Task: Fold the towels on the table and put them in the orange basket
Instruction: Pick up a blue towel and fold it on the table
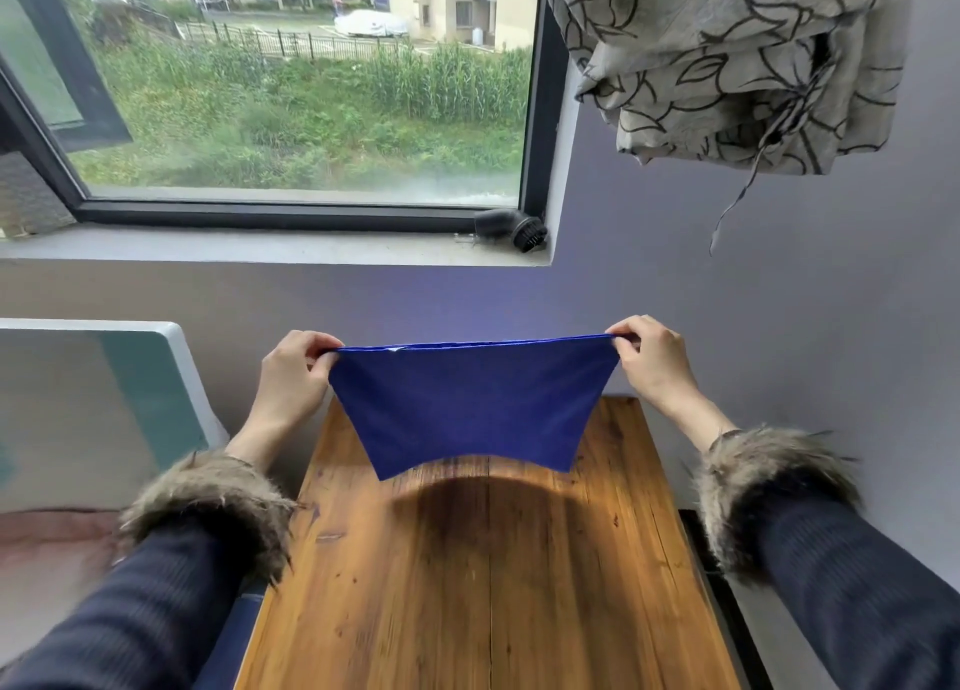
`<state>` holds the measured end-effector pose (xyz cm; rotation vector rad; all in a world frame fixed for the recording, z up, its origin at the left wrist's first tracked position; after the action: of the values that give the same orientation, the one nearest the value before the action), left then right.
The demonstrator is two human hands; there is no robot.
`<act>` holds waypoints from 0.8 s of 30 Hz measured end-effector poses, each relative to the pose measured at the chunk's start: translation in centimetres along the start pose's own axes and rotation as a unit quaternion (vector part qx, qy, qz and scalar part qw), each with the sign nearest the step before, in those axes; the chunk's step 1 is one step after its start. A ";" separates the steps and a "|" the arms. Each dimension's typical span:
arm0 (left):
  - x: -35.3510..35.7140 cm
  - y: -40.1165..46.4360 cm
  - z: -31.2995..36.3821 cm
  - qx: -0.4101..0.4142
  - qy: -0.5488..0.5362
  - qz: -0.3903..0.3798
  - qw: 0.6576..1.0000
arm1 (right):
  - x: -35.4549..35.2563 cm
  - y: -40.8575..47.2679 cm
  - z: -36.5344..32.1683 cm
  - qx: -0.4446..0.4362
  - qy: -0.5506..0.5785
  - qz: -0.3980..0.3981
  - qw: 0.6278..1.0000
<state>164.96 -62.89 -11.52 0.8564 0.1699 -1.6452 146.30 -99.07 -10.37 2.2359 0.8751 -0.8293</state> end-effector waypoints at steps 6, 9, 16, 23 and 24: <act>2.5 -6.1 -3.7 -0.077 0.000 -0.137 0.987 | 2.6 -5.7 4.5 0.067 0.003 -0.091 0.994; 5.4 -12.1 -7.3 -0.132 0.043 -0.267 0.954 | 5.6 -11.1 8.4 0.099 -0.031 -0.216 0.971; 10.3 -24.9 -14.2 -0.254 0.091 -0.451 0.851 | 11.2 -23.5 15.9 0.206 -0.069 -0.432 0.875; 11.1 -24.0 -15.7 -0.280 0.066 -0.411 0.865 | 12.2 -24.3 18.5 0.270 -0.035 -0.410 0.870; 11.2 -23.3 -15.7 -0.278 0.066 -0.397 0.872 | 12.3 -23.7 18.6 0.273 -0.028 -0.396 0.876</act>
<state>150.67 -56.74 -37.41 0.4522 1.1640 -2.1125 129.92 -93.24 -37.90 2.2543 1.7525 -1.6747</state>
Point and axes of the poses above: each hand's wrist, its own y-axis towards the middle knuckle, its own x-axis out of the palm, z = x × y, the point moved 9 cm from there along y, towards the middle knuckle, and after that the axes turned 2 degrees about -y, right-handed, at the moved point
